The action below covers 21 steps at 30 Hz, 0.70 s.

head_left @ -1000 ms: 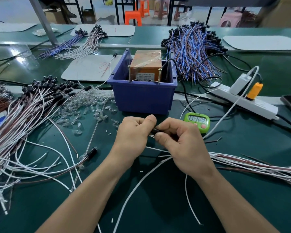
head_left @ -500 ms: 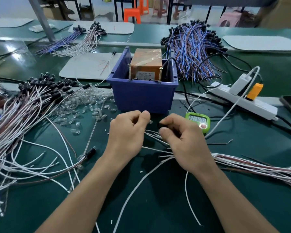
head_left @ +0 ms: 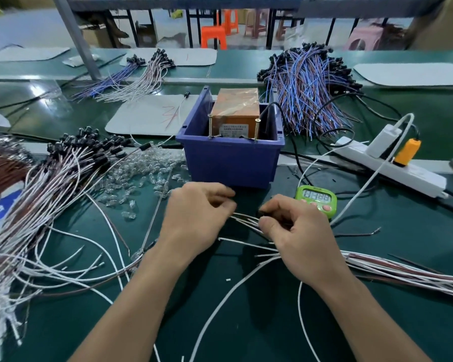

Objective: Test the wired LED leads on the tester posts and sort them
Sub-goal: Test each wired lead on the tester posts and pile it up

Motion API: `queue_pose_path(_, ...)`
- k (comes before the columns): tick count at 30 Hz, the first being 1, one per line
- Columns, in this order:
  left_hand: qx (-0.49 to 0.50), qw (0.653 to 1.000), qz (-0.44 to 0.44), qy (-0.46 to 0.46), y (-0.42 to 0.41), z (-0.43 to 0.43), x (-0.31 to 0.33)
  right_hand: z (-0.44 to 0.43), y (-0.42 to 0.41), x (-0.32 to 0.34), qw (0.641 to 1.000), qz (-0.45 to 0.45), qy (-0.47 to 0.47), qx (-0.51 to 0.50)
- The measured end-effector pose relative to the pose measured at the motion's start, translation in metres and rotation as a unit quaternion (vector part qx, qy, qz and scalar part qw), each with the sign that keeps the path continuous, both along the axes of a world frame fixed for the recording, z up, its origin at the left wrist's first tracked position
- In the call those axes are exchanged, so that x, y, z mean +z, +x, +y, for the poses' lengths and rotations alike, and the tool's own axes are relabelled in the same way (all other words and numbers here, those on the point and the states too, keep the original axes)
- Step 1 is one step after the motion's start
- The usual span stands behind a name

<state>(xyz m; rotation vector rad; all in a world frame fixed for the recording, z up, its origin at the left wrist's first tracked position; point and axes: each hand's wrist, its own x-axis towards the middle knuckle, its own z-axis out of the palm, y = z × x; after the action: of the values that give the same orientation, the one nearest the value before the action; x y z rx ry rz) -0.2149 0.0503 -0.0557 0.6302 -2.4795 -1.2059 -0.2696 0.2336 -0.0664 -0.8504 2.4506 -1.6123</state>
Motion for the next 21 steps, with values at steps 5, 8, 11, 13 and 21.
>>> queue_pose_path(5, 0.207, 0.951, -0.076, -0.215, 0.013, -0.066, 0.009, -0.002, -0.001, -0.002, 1.0, -0.007, 0.015, -0.005)
queue_pose_path(8, 0.185, 0.95, -0.133, -0.215, 0.015, -0.083, -0.001, -0.004, 0.001, -0.004, 1.0, -0.008, 0.03, 0.003)
queue_pose_path(11, 0.163, 0.945, -0.128, -0.254, 0.014, -0.084, -0.006, -0.004, 0.002, -0.004, 0.999, -0.01, 0.039, 0.007)
queue_pose_path(13, 0.18, 0.946, -0.103, -0.248, 0.012, -0.085, -0.004, -0.004, 0.003, -0.004, 0.999, -0.011, 0.036, 0.006)
queue_pose_path(21, 0.217, 0.958, -0.062, -0.178, 0.014, -0.092, -0.003, -0.003, 0.002, -0.002, 0.999, -0.012, 0.033, 0.0)
